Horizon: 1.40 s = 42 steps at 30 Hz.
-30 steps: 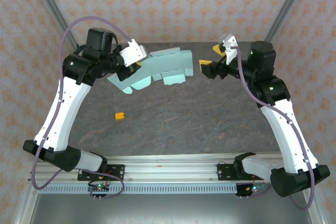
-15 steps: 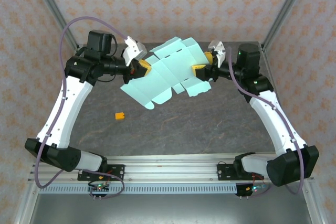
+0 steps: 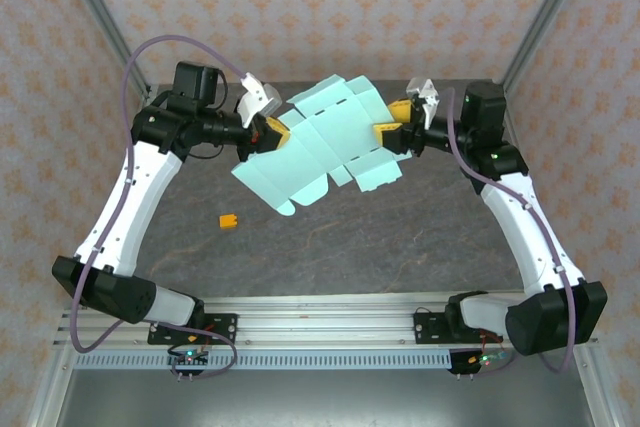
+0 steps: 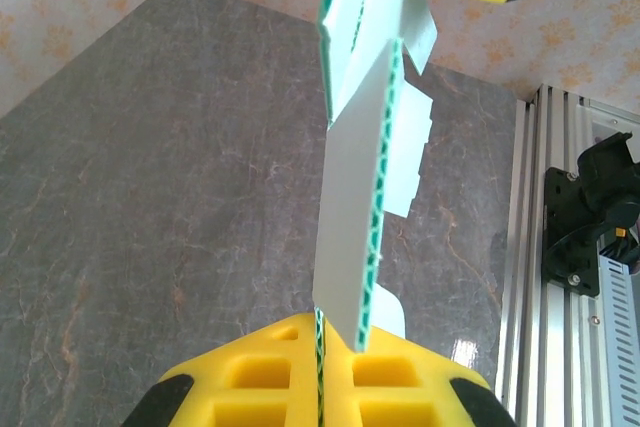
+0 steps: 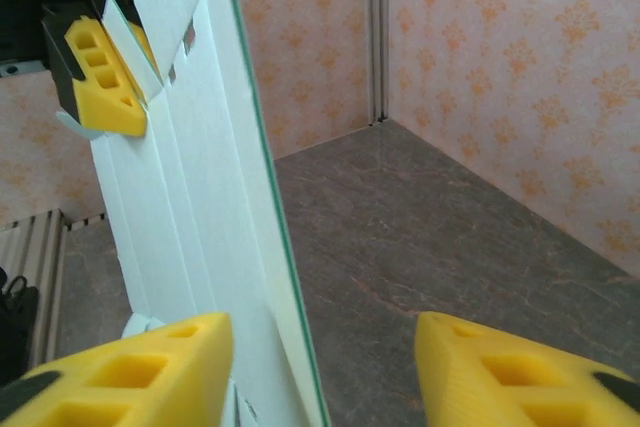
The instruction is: Fold the paper box
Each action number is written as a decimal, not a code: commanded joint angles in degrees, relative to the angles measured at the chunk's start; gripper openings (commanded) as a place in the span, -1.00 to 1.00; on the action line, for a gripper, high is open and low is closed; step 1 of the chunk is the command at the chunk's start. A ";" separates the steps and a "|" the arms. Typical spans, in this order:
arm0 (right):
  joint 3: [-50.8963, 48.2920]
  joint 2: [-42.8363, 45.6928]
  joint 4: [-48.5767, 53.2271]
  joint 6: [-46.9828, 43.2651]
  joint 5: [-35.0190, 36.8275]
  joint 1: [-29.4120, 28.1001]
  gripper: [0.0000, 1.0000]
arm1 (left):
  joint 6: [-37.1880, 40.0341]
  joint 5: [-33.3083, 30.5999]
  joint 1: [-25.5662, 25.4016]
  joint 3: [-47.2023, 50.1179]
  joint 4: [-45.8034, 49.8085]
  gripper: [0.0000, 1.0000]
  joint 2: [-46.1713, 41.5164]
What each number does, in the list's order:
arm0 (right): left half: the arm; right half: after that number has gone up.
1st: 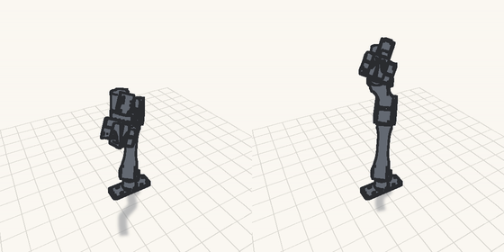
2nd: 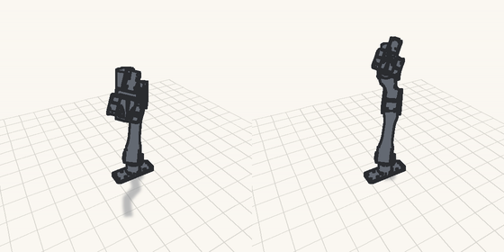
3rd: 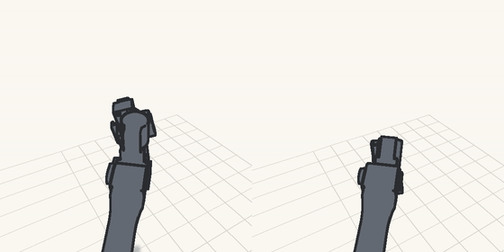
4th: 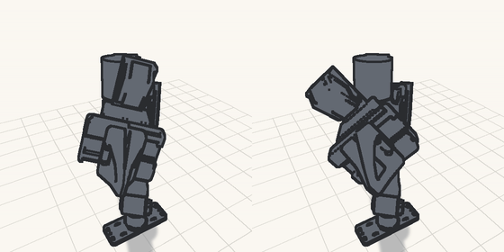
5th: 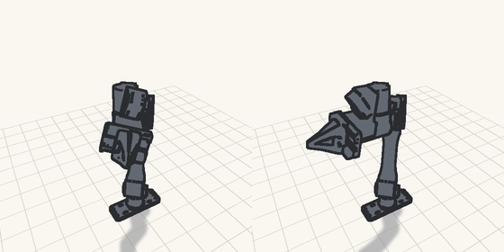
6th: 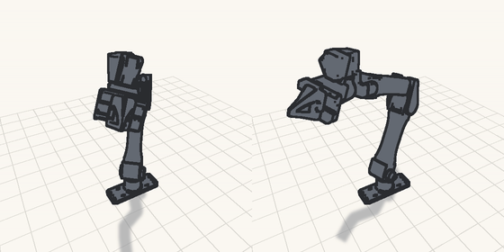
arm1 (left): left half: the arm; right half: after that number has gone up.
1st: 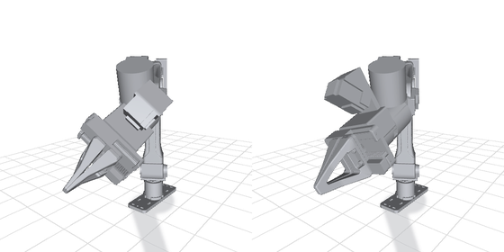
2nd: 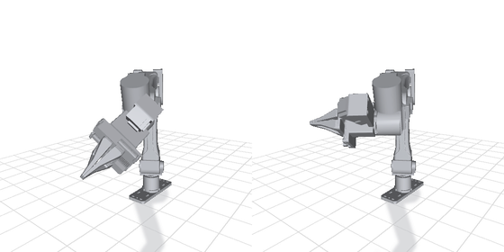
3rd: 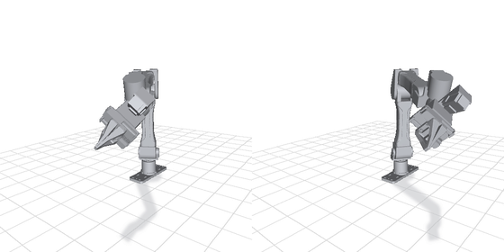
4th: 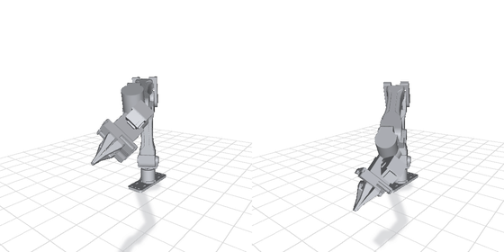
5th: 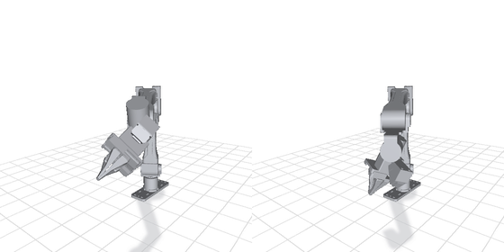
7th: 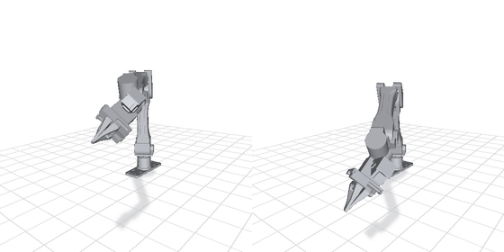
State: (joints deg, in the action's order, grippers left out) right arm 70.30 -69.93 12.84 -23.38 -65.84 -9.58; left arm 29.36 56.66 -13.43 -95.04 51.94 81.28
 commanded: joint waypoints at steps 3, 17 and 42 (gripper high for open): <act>1.67 1.13 -1.86 0.50 -3.94 0.00 -0.45 | -0.89 1.43 0.60 0.30 -1.05 -1.00 -0.09; 4.89 -1.14 7.64 -0.86 0.78 -0.21 -1.00 | -5.15 -1.03 0.60 5.68 -5.35 -0.13 -3.94; 13.10 -6.50 33.80 -12.89 6.35 -12.39 -1.00 | 6.79 -12.33 -4.13 -0.34 4.23 0.55 -2.50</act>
State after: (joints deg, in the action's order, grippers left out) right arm 81.25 -76.14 43.18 -33.47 -59.70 -21.30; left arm 31.86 45.34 -15.88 -92.33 50.87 77.41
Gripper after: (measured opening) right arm 0.040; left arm 0.783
